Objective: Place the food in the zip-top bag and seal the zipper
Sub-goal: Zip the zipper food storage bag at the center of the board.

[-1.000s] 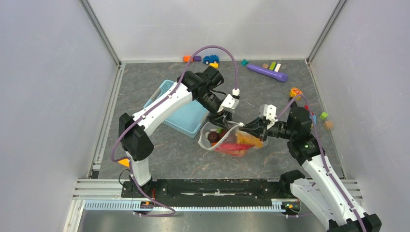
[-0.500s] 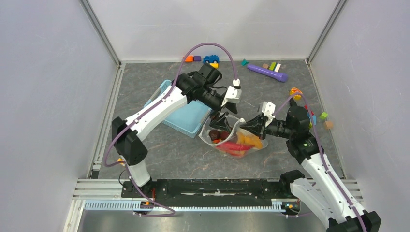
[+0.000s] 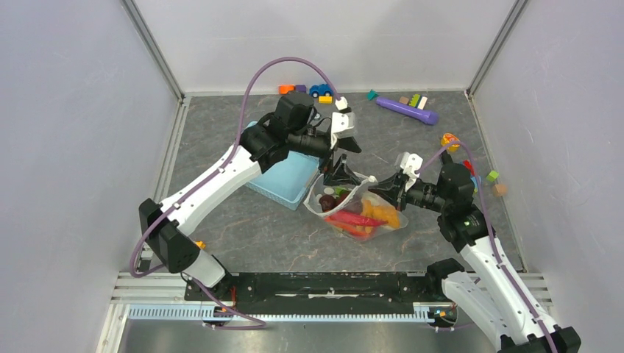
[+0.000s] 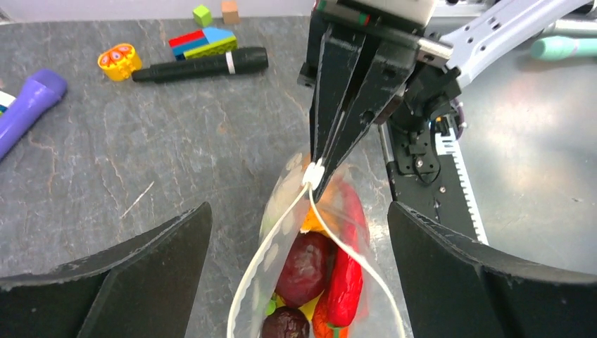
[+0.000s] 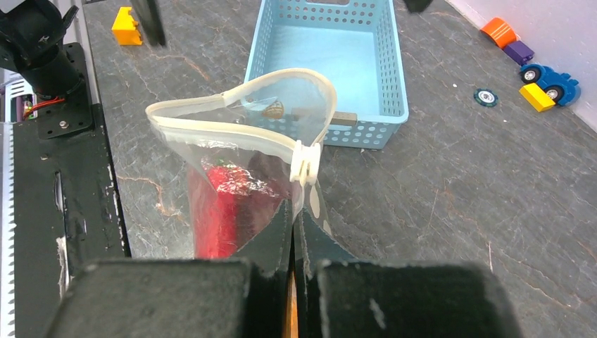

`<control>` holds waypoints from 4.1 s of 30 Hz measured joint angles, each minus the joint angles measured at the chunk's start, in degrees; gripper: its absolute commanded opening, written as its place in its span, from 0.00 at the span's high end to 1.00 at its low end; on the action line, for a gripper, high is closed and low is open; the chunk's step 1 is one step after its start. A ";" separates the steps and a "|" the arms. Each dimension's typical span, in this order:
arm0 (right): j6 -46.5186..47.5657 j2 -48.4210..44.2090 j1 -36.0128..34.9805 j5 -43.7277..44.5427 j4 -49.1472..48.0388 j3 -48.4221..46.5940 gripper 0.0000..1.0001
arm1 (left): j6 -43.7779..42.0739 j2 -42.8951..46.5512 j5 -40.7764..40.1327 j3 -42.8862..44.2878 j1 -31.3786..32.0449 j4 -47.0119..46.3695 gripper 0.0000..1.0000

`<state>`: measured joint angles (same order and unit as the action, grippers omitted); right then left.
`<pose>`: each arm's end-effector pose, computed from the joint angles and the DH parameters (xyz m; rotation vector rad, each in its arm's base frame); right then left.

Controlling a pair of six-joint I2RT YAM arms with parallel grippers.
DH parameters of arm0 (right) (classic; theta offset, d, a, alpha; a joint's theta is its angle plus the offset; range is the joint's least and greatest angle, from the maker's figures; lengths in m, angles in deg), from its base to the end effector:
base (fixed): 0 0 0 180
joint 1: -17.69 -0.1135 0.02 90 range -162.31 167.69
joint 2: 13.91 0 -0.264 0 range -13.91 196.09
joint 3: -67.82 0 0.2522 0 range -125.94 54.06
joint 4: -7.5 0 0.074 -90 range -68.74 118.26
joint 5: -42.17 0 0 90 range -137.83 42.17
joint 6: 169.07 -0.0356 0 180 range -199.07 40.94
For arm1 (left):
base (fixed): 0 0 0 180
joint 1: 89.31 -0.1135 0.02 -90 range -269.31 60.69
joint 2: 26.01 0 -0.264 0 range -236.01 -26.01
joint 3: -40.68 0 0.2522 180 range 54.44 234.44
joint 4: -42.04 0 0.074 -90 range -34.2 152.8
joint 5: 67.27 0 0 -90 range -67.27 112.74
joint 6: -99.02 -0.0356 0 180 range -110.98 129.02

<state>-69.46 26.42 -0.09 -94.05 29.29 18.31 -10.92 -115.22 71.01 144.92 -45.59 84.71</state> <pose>0.1483 0.0745 0.3031 -0.9659 1.5123 0.8196 0.2320 -0.2587 0.3976 1.5036 1.4019 -1.1175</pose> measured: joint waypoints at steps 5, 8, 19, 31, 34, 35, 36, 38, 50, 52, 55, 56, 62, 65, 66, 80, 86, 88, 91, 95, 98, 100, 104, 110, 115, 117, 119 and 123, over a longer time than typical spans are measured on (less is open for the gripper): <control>-0.17 -0.13 0.00 -0.85 -0.09 0.00 1.00 | 4.28 2.45 1.92 -1.60 0.35 -5.66 0.00; -0.31 -0.17 0.00 -1.77 -0.28 0.00 1.00 | 4.76 2.58 2.43 -1.90 1.33 -7.30 0.00; -0.39 1.05 0.00 -3.26 -0.74 -0.11 1.00 | 4.70 -2.67 2.80 -1.07 3.04 -5.99 0.26; -0.37 1.33 0.00 -3.26 -1.09 -0.20 1.00 | 3.58 -3.98 2.67 -0.63 3.76 -1.66 0.48; -0.37 1.36 0.00 -3.26 -1.09 -0.24 1.00 | 3.58 -4.02 2.67 -0.46 3.78 -1.51 0.50; -0.37 1.36 0.00 -3.26 -1.11 -0.24 1.00 | 3.58 -4.02 2.67 -0.42 3.78 -1.55 0.50; -0.37 1.36 0.00 -3.26 -1.09 -0.24 1.00 | 3.58 -4.02 2.67 -0.42 3.78 -1.53 0.50; -0.37 1.36 0.00 -3.26 -1.11 -0.24 1.00 | 3.58 -4.02 2.67 -0.42 3.89 -1.51 0.50; -0.37 1.36 0.00 -3.28 -1.09 -0.26 1.00 | 3.56 -5.84 2.56 0.15 4.72 -1.11 0.60; -0.39 1.36 0.00 -3.28 -1.09 -0.26 1.00 | 3.41 -6.19 2.40 0.39 4.81 -0.98 0.64; -0.39 1.36 0.00 -3.28 -1.09 -0.26 1.00 | 2.75 -6.43 2.25 0.70 4.87 -0.42 0.68; -0.37 1.36 0.00 -3.26 -1.09 -0.26 1.00 | 2.56 -6.43 2.19 0.72 4.90 -0.20 0.70; -0.55 0.85 0.00 -2.01 -1.09 -0.26 1.00 | 1.16 -6.43 1.57 0.76 4.92 1.33 0.81; -0.59 0.11 -0.02 -0.72 -1.01 -0.26 1.00 | 0.72 -6.43 1.42 0.76 4.92 1.44 0.88; -0.59 -0.04 -0.07 -0.33 -0.98 -0.26 1.00 | 0.68 -6.43 1.38 0.76 4.96 1.42 0.87; -0.59 -0.11 -0.11 0.31 -1.09 -0.26 1.00 | 2.95 -6.43 2.38 0.79 5.05 -0.83 0.62; -0.59 -0.13 -0.11 0.28 -1.09 -0.26 1.00 | 4.98 -6.43 2.84 0.79 5.05 -2.84 0.88; -0.59 -0.17 -0.11 0.26 -1.11 -0.26 1.00 | 5.11 -6.43 2.67 0.76 5.05 -2.89 0.98; -0.61 -0.17 -0.11 0.50 -1.09 -0.26 1.00 | 5.29 -6.43 2.03 0.76 5.05 -2.86 0.98; -0.85 -0.39 -0.11 1.81 -1.05 -0.26 1.00 | 5.25 -6.43 -0.28 0.76 5.11 -2.54 0.98; -1.22 -1.07 -0.11 3.13 -0.70 -0.26 1.00 | 5.22 -6.38 -2.23 0.55 5.27 -2.49 0.98; -1.42 -1.53 -0.17 4.00 -0.57 -0.26 1.00 | 5.22 -6.14 -3.26 0.00 5.49 -2.82 0.98; -1.99 -2.03 -0.24 5.73 -0.20 -0.24 1.00 | 5.22 -5.66 -4.94 -0.85 5.66 -3.48 0.96; -2.47 -2.27 -0.24 7.56 -0.22 -0.22 1.00 | 5.27 -4.96 -6.69 -2.01 5.66 -4.31 0.98; -2.75 -3.67 -0.33 9.14 -0.20 0.00 1.00 | 5.27 -3.82 -7.91 -3.19 5.66 -5.27 0.98; -2.75 -4.42 -0.33 9.49 -0.22 0.00 1.00 | 5.27 -3.28 -8.39 -3.80 5.66 -5.29 0.98; -2.75 -5.03 -0.33 10.16 -0.22 0.00 1.00 | 5.29 -2.73 -9.14 -4.44 5.66 -5.46 0.98; -2.75 -5.14 -0.33 10.73 -0.24 0.00 1.00 | 5.29 -1.84 -10.29 -5.57 5.66 -5.51 0.98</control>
<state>-72.21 21.29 -0.42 -83.32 29.05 18.31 -5.63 -117.06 60.71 139.35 -39.93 79.20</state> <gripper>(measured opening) 0.007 0.072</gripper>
